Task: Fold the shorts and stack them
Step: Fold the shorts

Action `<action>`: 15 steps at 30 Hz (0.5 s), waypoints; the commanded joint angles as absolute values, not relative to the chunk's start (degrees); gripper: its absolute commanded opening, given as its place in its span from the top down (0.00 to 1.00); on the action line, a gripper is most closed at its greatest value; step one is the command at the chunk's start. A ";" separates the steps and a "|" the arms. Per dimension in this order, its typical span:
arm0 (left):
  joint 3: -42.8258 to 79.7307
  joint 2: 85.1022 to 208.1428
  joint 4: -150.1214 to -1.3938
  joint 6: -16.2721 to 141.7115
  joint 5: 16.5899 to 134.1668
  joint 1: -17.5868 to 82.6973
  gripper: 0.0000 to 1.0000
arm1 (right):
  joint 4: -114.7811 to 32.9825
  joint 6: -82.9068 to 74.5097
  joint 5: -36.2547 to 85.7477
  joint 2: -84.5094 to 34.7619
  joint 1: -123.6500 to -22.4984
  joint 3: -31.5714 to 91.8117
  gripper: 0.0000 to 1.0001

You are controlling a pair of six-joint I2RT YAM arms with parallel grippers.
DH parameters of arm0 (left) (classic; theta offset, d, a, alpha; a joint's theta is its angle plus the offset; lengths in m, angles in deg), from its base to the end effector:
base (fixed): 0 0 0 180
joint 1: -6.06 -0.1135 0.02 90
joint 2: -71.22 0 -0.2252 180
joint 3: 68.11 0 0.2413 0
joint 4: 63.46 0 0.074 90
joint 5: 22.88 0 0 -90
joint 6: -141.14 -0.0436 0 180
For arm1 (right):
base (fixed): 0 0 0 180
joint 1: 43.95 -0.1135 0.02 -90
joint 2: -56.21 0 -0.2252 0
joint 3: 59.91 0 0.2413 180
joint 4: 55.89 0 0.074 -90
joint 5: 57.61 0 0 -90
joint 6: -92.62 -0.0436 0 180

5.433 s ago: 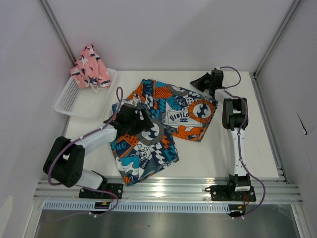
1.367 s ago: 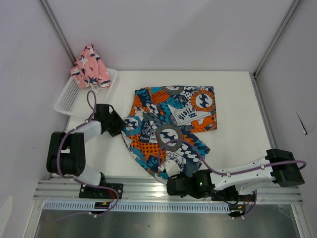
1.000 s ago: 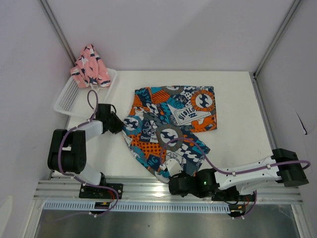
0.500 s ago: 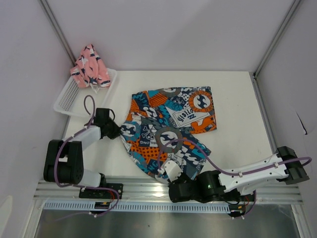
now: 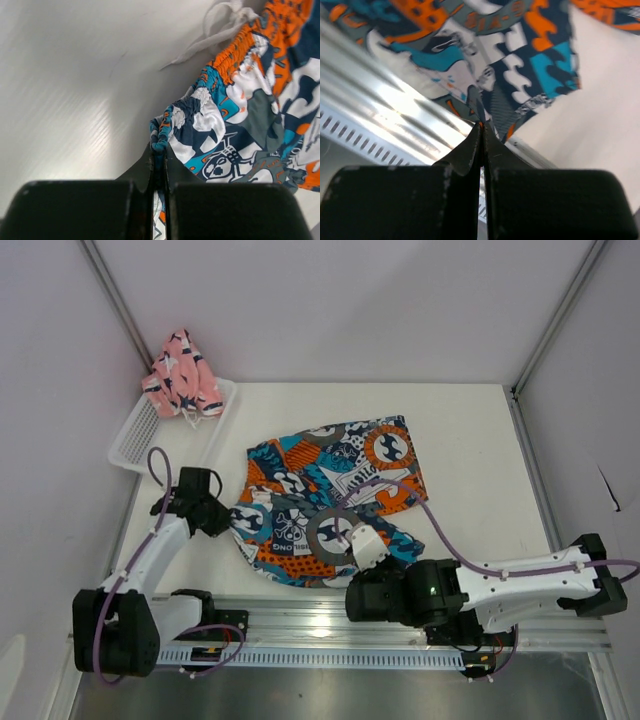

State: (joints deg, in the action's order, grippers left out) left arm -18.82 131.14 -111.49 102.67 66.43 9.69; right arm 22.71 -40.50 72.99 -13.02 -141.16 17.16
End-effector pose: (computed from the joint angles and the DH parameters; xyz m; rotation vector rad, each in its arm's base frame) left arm 0.2051 -0.0125 0.1634 -1.0726 2.4038 -0.3278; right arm 0.0012 0.2163 0.2559 -0.9440 2.1756 0.0803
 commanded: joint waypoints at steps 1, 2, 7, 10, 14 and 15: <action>-11.63 135.36 -121.97 105.10 61.34 9.84 1.00 | 29.44 -42.92 80.37 -8.85 -136.25 21.10 1.00; -10.83 137.99 -123.37 105.71 60.53 9.84 1.00 | 28.39 -40.04 80.20 -7.88 -132.67 21.28 1.00; -4.68 145.30 -130.16 107.48 59.73 9.84 1.00 | 17.33 -28.52 76.69 -4.18 -120.08 21.02 1.00; -3.80 146.98 -129.19 107.65 62.98 9.84 1.00 | 11.95 -21.66 75.90 -4.52 -111.99 21.54 1.00; -2.48 146.98 -129.10 110.29 66.06 9.75 1.00 | 5.98 -15.06 74.32 -5.40 -103.20 22.51 1.00; -0.56 146.98 -129.88 111.68 66.58 9.83 1.00 | 4.92 -13.83 73.27 -5.49 -101.36 22.86 1.00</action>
